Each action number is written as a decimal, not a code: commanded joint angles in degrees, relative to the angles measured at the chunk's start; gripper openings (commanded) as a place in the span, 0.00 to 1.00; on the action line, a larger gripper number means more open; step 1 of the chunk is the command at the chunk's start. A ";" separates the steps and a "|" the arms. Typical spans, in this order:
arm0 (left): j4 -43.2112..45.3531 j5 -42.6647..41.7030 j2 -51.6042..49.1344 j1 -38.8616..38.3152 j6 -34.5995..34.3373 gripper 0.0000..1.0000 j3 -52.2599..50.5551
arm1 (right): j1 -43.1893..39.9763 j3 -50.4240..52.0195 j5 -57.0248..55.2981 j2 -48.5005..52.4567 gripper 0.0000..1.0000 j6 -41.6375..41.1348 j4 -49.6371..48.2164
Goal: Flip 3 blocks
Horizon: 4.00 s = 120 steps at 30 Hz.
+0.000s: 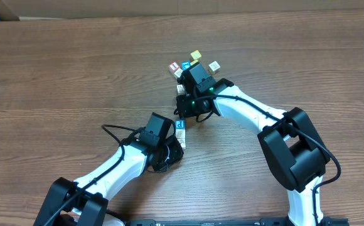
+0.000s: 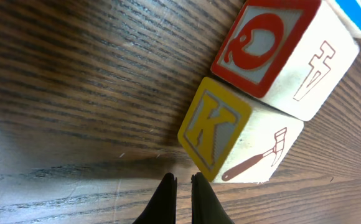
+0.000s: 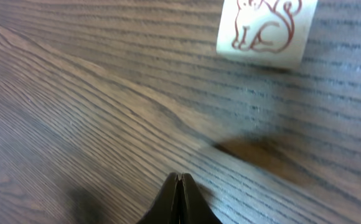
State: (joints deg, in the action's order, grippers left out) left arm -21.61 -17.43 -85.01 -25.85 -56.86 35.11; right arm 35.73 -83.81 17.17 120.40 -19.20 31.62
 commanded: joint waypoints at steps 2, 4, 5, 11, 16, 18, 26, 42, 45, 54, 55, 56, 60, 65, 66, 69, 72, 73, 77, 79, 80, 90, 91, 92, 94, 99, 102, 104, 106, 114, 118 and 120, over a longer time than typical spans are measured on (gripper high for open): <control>0.07 0.04 -0.37 -0.04 -0.61 0.04 -0.31 | 0.28 -0.15 0.98 -0.15 0.04 1.40 1.36; 0.11 0.07 -0.37 -0.04 -0.61 0.04 -0.31 | 0.28 -0.15 0.98 -0.15 0.04 1.40 1.77; 0.11 0.07 -0.37 -0.04 -0.59 0.04 -0.31 | 0.28 -0.15 0.98 -0.15 0.04 1.40 1.92; 0.11 0.04 -0.37 -0.04 -0.59 0.04 -0.31 | 0.28 -0.15 2.73 -0.15 0.04 1.20 2.75; 0.11 0.04 -0.37 -0.07 -0.59 0.04 -0.31 | 0.28 -0.15 3.54 -0.15 0.04 1.22 3.28; 0.11 0.04 -0.37 -0.07 -0.59 0.04 -0.31 | 0.28 -0.15 3.52 -0.15 0.04 1.22 3.96; 0.11 0.02 -0.37 -0.04 -0.59 0.04 -0.31 | 0.26 -0.15 3.50 -0.15 0.04 1.22 4.11; 0.11 0.02 -0.37 -0.04 -0.59 0.04 -0.31 | 0.28 -0.15 3.54 -0.15 0.04 1.20 5.77; 0.11 0.02 -0.37 -0.04 -0.59 0.04 -0.31 | 0.28 -0.15 3.50 -0.15 0.04 1.22 6.23; 0.02 -0.74 -0.35 -0.04 0.37 0.04 -0.24 | -0.57 -0.15 3.28 -0.15 0.19 1.25 3.10; -0.02 -1.25 -0.35 -0.04 0.87 0.04 -0.17 | -0.76 -0.15 3.28 -0.15 0.21 1.25 2.86; -0.04 -2.03 -0.35 -0.04 1.70 0.04 -0.02 | -1.05 -0.15 3.28 -0.15 0.23 1.25 2.54; -2.60 -3.19 0.76 -0.04 4.66 0.04 1.40 | -2.56 -0.24 3.32 -0.15 0.28 1.25 1.55; -10.03 -1.16 6.01 0.44 7.63 0.04 5.01 | -4.96 -2.12 4.85 -0.17 0.36 1.25 2.82; -12.31 0.20 7.34 0.90 8.44 0.04 6.36 | -5.35 -2.82 5.33 -0.20 0.37 1.27 3.87; -19.71 4.92 10.97 3.30 12.52 0.04 11.93 | -6.91 -6.32 5.44 -0.26 0.40 2.43 8.79; -27.82 10.29 12.66 7.74 17.92 0.05 19.10 | -8.94 -11.17 4.09 -0.28 0.42 3.93 15.04; -30.27 12.35 12.74 9.55 19.96 0.07 21.66 | -9.73 -13.22 2.82 -0.28 0.44 4.50 17.88; -36.35 19.02 12.72 16.35 25.66 0.40 29.22 | -12.68 -20.17 -6.84 -0.28 0.71 4.50 28.39; -36.09 21.62 12.70 19.02 26.67 0.66 30.42 | -14.05 -22.25 -11.65 -0.28 0.89 4.50 31.93; -35.52 22.62 12.72 19.98 26.67 0.82 30.40 | -14.69 -22.69 -13.46 -0.28 1.00 4.48 33.07; -35.39 23.61 11.08 21.75 26.67 1.00 30.34 | -18.36 -22.64 -15.87 -0.26 1.00 4.46 35.47; -35.36 23.61 11.08 21.75 26.67 1.00 30.34 | -18.34 -22.64 -15.87 -0.26 1.00 4.46 35.45; -35.39 23.61 11.08 21.75 26.67 1.00 30.34 | -18.34 -22.64 -15.87 -0.26 1.00 4.46 35.45; -35.39 23.61 11.08 21.75 26.67 1.00 30.34 | -18.34 -22.64 -15.87 -0.26 1.00 4.46 35.43; -35.39 23.58 11.08 21.75 26.67 1.00 30.34 | -18.34 -22.64 -15.87 -0.26 1.00 4.46 34.82; -35.39 23.61 11.08 21.75 26.67 1.00 30.34 | -18.34 -22.64 -15.85 -0.26 1.00 4.46 34.47; -35.39 23.61 11.08 21.75 26.67 1.00 30.34 | -18.34 -22.64 -15.87 -0.26 1.00 4.46 34.47; -35.36 23.61 11.08 21.75 26.67 1.00 30.34 | -18.56 -22.64 -15.87 -0.15 1.00 4.46 34.49; -35.36 23.61 11.08 21.75 26.67 1.00 30.34 | -17.57 -22.67 -15.85 -4.52 1.00 4.46 34.49; -35.39 23.61 11.08 21.75 26.67 1.00 30.34 | -17.42 -22.67 -15.85 -11.58 1.00 4.44 34.49; -35.36 23.61 11.08 21.75 26.67 1.00 30.34 | -17.42 -22.67 -15.96 -15.91 1.00 4.50 34.51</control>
State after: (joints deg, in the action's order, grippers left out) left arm -57.08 5.23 -73.63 -4.36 -31.29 64.88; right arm 18.04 -105.51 1.93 114.78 -14.98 66.43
